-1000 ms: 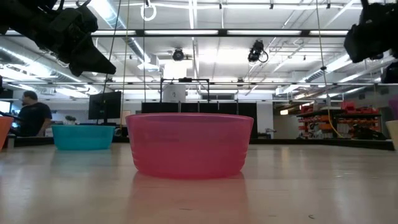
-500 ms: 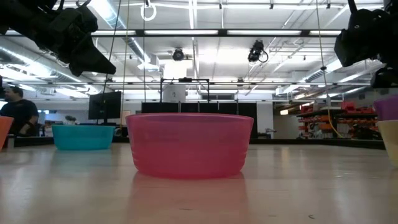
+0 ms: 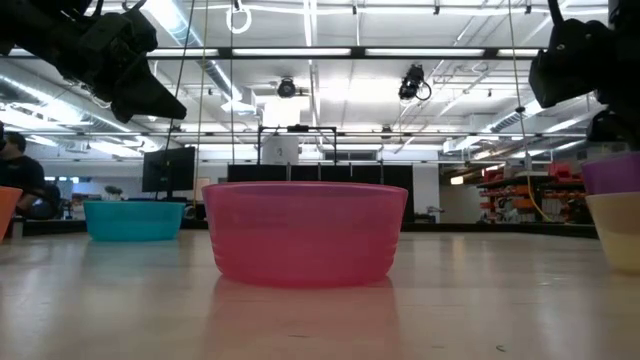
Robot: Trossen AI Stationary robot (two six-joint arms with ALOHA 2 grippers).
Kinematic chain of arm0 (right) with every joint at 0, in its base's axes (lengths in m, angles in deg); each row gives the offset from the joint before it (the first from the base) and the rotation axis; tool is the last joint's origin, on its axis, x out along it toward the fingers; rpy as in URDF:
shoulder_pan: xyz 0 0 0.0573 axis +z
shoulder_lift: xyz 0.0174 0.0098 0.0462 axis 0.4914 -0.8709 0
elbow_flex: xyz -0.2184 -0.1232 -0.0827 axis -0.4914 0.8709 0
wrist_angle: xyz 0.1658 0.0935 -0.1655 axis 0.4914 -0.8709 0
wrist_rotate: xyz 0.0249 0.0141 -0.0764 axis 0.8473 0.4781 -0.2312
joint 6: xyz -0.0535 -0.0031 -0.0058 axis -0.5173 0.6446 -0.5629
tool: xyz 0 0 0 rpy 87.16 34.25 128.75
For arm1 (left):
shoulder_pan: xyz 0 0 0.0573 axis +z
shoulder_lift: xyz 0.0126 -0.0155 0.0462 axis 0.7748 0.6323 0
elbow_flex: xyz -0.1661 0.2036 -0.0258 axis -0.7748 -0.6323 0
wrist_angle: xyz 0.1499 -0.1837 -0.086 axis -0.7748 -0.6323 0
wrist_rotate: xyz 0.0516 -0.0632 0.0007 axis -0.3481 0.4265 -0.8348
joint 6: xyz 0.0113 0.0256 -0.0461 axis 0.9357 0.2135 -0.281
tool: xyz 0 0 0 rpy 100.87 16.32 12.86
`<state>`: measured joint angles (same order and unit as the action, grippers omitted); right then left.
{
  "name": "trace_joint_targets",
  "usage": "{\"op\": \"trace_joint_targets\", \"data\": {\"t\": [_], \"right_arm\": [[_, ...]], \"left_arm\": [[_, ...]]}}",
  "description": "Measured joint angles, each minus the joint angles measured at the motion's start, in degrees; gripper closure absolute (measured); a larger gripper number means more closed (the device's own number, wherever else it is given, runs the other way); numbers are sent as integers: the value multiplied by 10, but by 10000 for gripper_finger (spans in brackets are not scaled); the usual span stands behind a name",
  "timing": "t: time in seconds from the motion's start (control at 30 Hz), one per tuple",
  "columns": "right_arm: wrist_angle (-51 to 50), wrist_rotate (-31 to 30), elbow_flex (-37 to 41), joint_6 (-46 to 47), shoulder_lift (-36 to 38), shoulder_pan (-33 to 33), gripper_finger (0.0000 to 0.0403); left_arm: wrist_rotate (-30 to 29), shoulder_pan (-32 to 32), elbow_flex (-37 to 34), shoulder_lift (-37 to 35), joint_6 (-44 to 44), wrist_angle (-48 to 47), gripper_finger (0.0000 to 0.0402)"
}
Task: Nest bowls inside each other
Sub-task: Stack the purple bowl on the yellow bowl
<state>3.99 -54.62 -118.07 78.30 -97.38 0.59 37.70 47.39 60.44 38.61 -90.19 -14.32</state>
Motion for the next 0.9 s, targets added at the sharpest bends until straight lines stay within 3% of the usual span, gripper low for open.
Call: {"op": "trace_joint_targets", "data": {"t": [0.9], "right_arm": [[12,-3,2,-49,-21,-33,403]], "left_arm": [[0,0,0,0,0,-1,339]]}}
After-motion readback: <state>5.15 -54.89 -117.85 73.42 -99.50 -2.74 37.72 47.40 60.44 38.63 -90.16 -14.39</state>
